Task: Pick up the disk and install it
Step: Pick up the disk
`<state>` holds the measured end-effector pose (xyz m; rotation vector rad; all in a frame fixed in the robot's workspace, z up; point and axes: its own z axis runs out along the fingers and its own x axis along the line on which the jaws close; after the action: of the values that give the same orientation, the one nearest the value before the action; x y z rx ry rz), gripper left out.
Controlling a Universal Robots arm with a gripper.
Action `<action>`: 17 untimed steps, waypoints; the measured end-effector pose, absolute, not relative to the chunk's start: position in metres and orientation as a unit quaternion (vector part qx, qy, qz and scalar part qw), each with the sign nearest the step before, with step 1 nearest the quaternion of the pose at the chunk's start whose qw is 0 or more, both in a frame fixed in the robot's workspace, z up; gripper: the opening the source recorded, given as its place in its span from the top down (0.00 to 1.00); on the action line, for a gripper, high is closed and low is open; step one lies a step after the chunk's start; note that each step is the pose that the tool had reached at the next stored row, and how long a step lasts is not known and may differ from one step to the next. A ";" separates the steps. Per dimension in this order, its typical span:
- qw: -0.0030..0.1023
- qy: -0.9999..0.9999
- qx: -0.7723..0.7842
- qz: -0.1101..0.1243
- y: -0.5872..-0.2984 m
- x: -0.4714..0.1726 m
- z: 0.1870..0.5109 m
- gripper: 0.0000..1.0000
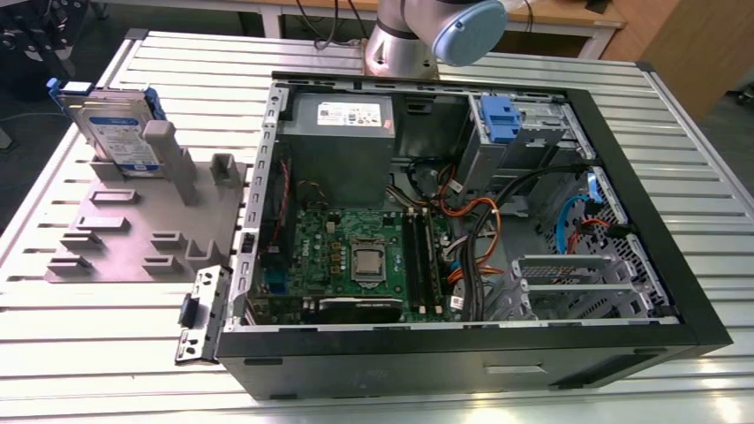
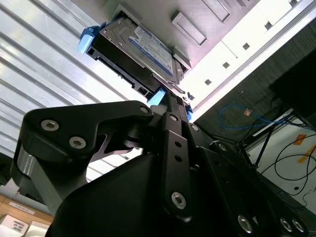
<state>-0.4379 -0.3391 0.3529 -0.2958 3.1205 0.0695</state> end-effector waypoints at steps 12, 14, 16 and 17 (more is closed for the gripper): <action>0.003 0.994 -0.109 0.022 -0.339 -0.438 0.353 0.89; 0.003 0.994 -0.110 0.022 -0.339 -0.438 0.353 0.89; 0.003 0.994 -0.111 0.022 -0.339 -0.438 0.353 0.89; 0.003 0.993 -0.112 0.022 -0.339 -0.438 0.353 0.89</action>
<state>-0.4379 -0.3391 0.3530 -0.3504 3.1157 0.0696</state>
